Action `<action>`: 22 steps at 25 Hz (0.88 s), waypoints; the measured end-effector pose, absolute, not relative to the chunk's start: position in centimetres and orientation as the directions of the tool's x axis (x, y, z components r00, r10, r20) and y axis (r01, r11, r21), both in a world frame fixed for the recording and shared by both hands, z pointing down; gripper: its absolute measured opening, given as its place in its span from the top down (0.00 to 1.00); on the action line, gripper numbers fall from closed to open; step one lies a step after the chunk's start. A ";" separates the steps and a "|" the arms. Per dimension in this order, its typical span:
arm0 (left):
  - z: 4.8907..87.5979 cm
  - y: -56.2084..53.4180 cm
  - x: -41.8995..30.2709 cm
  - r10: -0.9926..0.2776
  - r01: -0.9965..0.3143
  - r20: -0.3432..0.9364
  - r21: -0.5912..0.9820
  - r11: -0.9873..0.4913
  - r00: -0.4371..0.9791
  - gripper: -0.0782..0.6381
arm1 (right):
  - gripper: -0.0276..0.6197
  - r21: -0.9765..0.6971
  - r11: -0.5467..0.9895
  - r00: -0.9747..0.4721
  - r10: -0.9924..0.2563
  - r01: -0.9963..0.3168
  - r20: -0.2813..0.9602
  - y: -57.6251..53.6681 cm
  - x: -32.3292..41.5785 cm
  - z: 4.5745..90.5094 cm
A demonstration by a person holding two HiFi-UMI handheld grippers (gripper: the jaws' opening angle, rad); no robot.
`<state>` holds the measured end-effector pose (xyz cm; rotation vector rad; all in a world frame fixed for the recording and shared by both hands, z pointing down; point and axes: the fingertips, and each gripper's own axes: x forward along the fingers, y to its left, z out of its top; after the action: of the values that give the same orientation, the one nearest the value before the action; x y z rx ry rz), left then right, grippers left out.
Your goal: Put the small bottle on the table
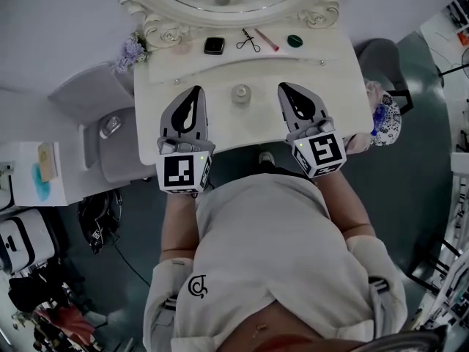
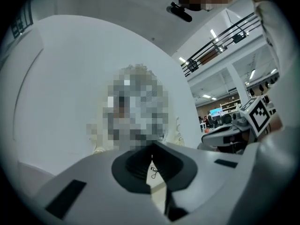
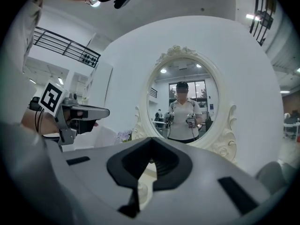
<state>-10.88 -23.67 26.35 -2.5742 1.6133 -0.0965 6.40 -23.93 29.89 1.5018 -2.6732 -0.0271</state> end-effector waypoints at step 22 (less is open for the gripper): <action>26.2 -23.4 -12.6 -0.910 -0.908 -0.013 -0.072 -0.412 0.414 0.87 | 0.95 0.042 0.522 -0.522 -0.853 -0.852 0.010 -23.7 5.8 29.2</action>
<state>-12.60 -23.37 26.16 -2.5839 1.6647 -0.0433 5.79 -23.74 29.17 1.5216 -2.7148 -0.0498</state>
